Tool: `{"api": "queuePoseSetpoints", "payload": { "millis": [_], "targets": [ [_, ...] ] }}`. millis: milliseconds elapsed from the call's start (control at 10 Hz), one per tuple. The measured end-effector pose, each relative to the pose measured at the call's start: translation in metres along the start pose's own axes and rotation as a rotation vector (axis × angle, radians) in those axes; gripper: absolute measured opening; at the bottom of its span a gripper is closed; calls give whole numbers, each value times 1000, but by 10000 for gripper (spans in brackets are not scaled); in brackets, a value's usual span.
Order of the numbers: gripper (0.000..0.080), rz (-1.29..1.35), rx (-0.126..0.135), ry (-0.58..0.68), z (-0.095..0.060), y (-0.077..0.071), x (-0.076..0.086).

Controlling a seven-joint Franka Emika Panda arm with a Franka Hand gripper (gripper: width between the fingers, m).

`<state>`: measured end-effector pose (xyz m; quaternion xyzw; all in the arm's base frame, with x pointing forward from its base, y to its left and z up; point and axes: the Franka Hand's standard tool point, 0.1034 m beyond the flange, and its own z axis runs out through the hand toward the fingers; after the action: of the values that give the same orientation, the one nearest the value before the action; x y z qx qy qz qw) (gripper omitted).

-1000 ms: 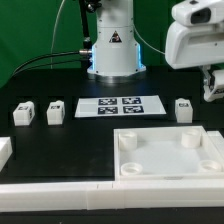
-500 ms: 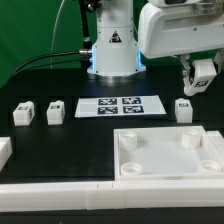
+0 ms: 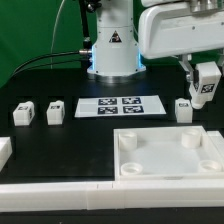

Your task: Assemble one leg

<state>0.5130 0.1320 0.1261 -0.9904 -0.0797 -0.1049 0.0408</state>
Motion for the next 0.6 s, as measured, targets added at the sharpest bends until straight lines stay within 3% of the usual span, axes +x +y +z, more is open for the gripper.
{"api": "queuePoseSetpoints", "payload": {
  "millis": [300,400,600],
  "targets": [
    [294,-47,4,220,6,2,7],
    [294,-64,0,175,11,7,10],
    [294,-74,1,177,10,9,33]
  ]
}}
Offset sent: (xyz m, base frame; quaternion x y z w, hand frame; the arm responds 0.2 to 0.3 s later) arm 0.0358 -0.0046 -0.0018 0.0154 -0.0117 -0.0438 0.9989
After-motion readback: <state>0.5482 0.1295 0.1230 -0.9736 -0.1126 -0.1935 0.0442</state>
